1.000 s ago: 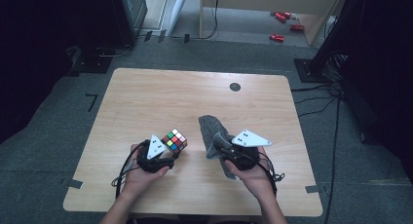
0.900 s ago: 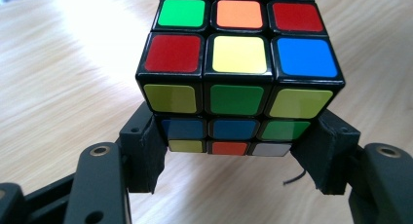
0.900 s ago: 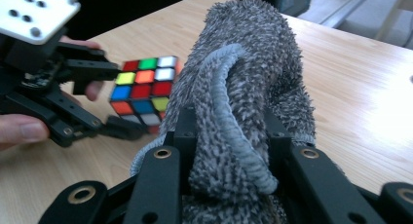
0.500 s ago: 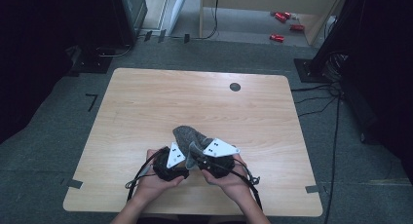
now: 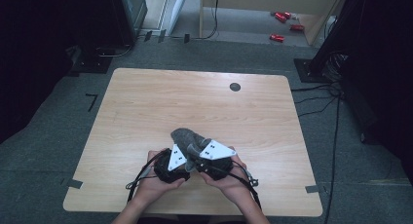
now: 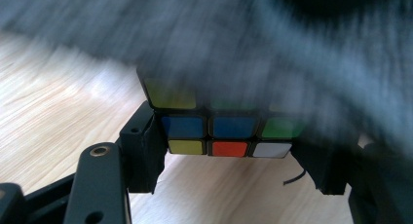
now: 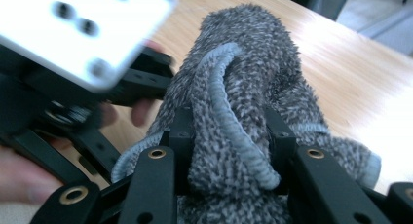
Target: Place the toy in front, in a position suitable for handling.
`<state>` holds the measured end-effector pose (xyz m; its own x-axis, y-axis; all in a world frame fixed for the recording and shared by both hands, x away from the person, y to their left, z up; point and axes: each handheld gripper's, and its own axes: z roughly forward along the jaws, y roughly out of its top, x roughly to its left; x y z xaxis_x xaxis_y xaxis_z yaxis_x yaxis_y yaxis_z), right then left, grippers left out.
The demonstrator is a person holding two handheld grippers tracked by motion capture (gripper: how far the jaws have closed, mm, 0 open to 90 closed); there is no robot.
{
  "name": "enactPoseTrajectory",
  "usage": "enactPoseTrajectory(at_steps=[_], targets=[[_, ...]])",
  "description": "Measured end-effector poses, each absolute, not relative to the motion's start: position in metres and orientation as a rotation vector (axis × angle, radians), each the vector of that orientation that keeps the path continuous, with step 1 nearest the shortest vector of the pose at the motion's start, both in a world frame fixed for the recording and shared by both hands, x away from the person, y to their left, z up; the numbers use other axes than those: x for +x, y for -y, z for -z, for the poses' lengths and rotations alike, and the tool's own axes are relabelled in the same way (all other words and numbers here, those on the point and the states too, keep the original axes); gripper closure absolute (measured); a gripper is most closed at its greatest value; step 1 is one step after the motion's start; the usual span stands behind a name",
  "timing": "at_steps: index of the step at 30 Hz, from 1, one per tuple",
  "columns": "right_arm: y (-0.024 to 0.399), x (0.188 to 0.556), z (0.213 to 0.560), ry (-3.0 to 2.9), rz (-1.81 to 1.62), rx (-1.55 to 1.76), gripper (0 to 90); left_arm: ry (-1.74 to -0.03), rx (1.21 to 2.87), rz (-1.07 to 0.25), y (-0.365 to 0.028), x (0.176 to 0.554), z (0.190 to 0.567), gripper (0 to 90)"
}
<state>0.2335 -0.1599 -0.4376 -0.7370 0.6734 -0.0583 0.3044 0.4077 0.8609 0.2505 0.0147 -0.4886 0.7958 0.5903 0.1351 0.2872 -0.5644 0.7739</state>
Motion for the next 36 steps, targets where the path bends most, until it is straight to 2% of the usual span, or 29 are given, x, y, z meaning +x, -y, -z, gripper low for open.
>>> enactPoseTrajectory(at_steps=[4, 9, 16, 20, 23, 31, 36], targets=[[0.159, 0.235, 0.440, -2.252, -1.252, 0.817, 66.5, -0.639, 2.191, -0.483, -0.019, 0.252, 0.487, 35.4], [0.180, 0.244, 0.441, -2.185, -1.277, 0.967, 67.9, -0.693, 2.144, -0.472, -0.030, 0.258, 0.482, 35.4], [0.157, 0.230, 0.438, -2.250, -1.299, 0.804, 67.7, -0.623, 2.183, -0.488, -0.017, 0.251, 0.485, 35.5], [0.183, 0.244, 0.440, -2.147, -1.293, 1.008, 67.3, -0.647, 2.155, -0.486, -0.026, 0.254, 0.482, 35.4], [0.188, 0.243, 0.437, -2.153, -1.316, 1.005, 67.4, -0.675, 2.120, -0.464, -0.029, 0.257, 0.480, 35.4], [0.160, 0.228, 0.436, -2.230, -1.325, 0.806, 65.9, -0.632, 2.145, -0.455, -0.018, 0.251, 0.483, 35.5], [0.182, 0.238, 0.437, -2.162, -1.380, 0.987, 69.0, -0.697, 2.097, -0.430, -0.029, 0.258, 0.481, 35.4]])
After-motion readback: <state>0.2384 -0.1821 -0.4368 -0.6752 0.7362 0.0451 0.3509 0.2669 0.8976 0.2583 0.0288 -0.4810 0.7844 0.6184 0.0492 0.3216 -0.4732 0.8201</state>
